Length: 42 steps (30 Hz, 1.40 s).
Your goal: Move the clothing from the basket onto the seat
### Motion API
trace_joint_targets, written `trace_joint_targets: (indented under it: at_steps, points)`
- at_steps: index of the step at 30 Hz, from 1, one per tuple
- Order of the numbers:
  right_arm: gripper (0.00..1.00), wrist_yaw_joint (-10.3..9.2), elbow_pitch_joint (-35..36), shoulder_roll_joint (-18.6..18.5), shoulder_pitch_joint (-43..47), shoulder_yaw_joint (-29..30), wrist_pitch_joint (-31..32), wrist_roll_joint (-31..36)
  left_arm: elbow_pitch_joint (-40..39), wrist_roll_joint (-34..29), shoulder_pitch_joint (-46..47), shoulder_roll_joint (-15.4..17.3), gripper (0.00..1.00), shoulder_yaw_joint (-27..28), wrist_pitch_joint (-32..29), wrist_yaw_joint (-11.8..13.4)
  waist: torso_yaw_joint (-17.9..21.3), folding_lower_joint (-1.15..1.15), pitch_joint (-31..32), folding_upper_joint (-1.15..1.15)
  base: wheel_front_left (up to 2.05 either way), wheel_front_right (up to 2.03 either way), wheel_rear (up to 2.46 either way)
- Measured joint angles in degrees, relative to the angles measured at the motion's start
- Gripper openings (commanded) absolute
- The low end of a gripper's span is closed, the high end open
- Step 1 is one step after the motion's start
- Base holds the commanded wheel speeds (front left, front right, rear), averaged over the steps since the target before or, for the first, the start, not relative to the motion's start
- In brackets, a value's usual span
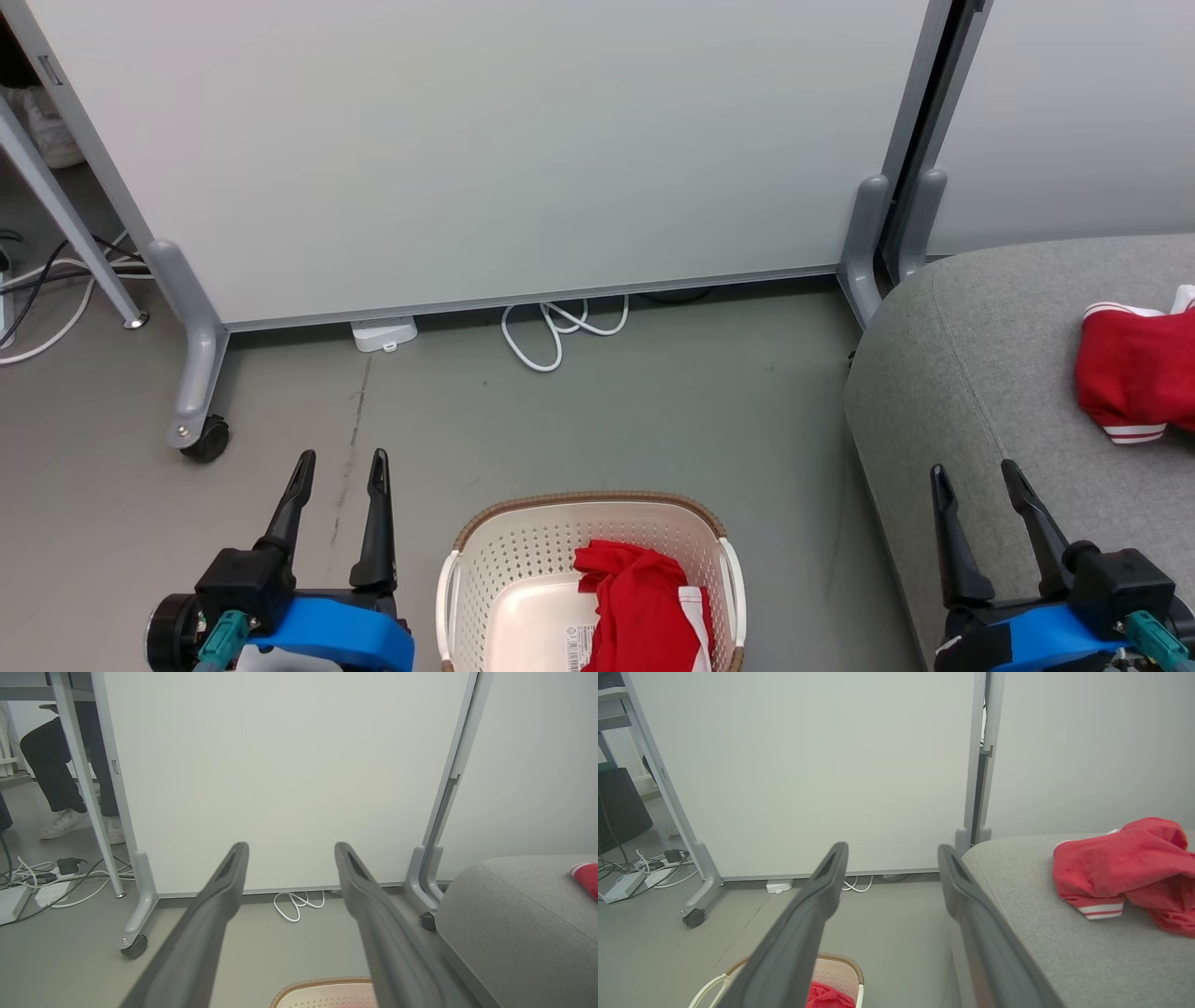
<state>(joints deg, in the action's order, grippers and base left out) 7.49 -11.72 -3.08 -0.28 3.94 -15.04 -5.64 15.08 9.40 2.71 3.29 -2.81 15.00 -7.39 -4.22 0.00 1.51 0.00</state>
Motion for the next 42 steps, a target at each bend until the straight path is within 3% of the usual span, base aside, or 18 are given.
trace_joint_targets:
  at_steps: [9, 21, 31, 42]
  points:
    - [1.00, 0.00, -0.1, 0.1, -0.1, -0.1, 0.0, 0.0, 1.4, 0.4, 0.3, 0.0, 1.00, -1.9, 0.0, 0.0, 0.1, 0.00, -0.6, 0.00, 0.00, 0.00, 0.00]
    - [1.00, 0.00, 0.4, 0.1, -4.3, -2.1, 0.0, 0.7, 9.2, 4.2, 8.7, 1.8, 1.00, -10.4, 0.0, 0.0, 2.3, 0.01, -5.0, 0.00, 0.00, 0.00, 0.00]
    - [1.00, 0.00, 1.9, -0.6, -12.4, -4.4, 0.0, 1.1, 20.9, 8.7, 20.3, 4.6, 1.00, -21.3, 0.1, 0.0, 5.9, 0.02, -13.4, 0.00, 0.00, 0.00, 0.00]
    - [1.00, 0.00, 3.6, -0.7, -20.0, -6.3, 0.0, 1.3, 35.9, 17.5, 32.6, 7.2, 1.00, -37.0, 0.0, 0.0, 10.1, 0.02, -24.2, 0.00, 0.00, 0.00, 0.00]
